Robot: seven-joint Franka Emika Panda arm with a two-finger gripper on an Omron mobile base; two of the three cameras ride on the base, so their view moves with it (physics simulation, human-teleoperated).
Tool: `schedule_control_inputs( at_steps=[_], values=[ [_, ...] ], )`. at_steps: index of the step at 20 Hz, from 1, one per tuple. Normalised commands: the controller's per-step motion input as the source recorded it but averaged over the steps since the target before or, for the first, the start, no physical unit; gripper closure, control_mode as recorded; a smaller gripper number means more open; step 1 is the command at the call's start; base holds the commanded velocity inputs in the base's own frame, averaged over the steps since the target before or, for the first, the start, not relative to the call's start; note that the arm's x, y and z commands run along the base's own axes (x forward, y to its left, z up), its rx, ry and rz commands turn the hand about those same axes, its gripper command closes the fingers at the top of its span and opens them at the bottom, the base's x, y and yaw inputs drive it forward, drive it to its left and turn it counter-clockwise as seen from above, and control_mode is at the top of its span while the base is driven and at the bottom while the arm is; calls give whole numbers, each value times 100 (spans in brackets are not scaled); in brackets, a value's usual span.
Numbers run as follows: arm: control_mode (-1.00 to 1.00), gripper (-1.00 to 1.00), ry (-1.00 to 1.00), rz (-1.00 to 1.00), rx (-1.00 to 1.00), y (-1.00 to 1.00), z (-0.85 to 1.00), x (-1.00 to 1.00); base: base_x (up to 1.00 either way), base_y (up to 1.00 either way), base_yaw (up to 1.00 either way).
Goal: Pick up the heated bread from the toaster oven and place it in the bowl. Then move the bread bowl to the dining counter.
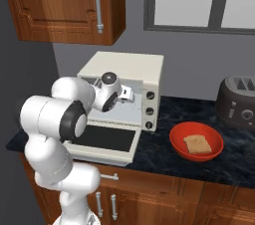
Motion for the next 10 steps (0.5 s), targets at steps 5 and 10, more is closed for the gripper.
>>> schedule_control_inputs(
  at_steps=[5,10],
  values=[
    [-100,-100,52,-8,0,0,0,-94,0,0,0],
    [-100,-100,54,-6,0,0,0,-100,0,0,0]
  ],
)
